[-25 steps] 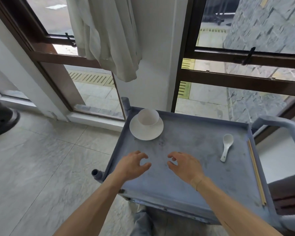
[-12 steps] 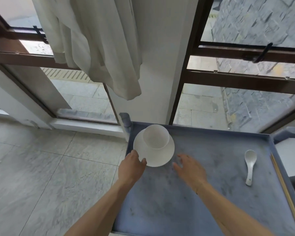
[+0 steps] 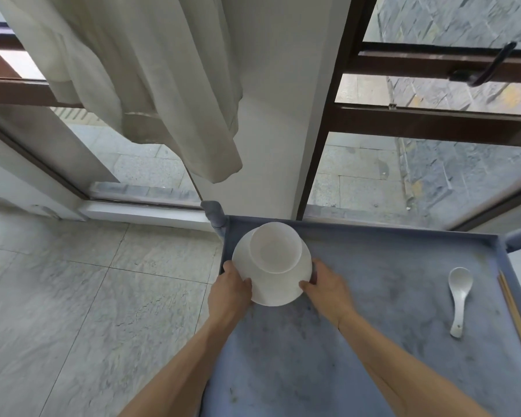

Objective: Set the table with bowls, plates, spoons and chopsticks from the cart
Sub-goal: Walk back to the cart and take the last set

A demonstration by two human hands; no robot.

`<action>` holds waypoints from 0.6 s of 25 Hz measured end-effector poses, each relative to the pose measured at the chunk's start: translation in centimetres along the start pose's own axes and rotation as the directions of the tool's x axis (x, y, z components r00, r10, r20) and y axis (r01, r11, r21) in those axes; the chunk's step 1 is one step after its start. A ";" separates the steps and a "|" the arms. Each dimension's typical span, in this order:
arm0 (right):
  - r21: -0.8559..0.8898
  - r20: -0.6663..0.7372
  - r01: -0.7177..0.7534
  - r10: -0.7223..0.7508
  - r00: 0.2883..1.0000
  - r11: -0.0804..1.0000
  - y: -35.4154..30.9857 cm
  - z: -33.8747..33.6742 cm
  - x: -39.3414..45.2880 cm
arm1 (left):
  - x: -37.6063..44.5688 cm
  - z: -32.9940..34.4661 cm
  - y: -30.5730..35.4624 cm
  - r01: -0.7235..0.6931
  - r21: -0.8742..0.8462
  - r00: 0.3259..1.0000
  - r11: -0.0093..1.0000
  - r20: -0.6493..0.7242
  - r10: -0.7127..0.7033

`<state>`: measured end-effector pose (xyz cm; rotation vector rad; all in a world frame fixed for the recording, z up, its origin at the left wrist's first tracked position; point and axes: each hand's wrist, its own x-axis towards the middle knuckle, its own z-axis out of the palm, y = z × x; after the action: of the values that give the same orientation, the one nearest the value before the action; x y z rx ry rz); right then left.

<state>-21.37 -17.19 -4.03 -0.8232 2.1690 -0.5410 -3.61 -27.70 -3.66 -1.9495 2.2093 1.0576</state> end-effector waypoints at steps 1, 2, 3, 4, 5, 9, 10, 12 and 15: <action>0.076 0.018 -0.031 0.030 0.999 0.997 -0.1 0.1 0.2 | 0.2 -0.1 0.0 0.016 -0.031 1.000 0.999 0.011 -0.016; 0.132 0.030 -0.053 0.049 0.998 0.990 -0.1 0.1 0.3 | 0.4 -0.2 0.0 0.035 -0.068 0.999 0.997 0.024 -0.033; 0.169 0.031 -0.062 0.058 0.998 0.984 -0.1 0.2 0.3 | 0.7 -0.3 0.0 0.052 -0.110 0.998 0.993 0.044 -0.048; 0.195 0.024 -0.067 0.064 0.998 0.978 0.0 0.2 0.4 | 0.8 -0.5 -0.1 0.063 -0.158 0.996 0.985 0.070 -0.053; 0.221 0.011 -0.072 0.072 0.997 0.973 0.3 0.1 0.3 | 0.9 -0.7 0.0 0.067 -0.214 0.994 0.974 0.097 -0.047; 0.315 -0.055 -0.084 0.106 0.993 0.945 1.4 -1.2 -0.7 | 0.9 -0.8 0.4 0.076 -0.424 0.978 0.902 0.208 0.015; 0.337 -0.070 -0.084 0.114 0.991 0.938 1.7 -1.7 -1.1 | 0.7 -0.6 0.6 0.079 -0.448 0.970 0.891 0.239 0.035; 0.377 -0.096 -0.085 0.130 0.987 0.922 2.5 -2.8 -2.2 | 0.2 0.1 1.1 0.091 -0.485 0.953 0.869 0.295 0.064; 0.438 -0.122 -0.094 0.163 0.979 0.894 4.0 -4.4 -4.0 | -0.8 1.5 2.2 0.090 -0.532 0.933 0.842 0.340 0.115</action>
<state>-24.18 -11.02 -1.69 -0.4018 2.1063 -1.0001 -6.04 -26.25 -3.44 -1.6867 1.8523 2.0367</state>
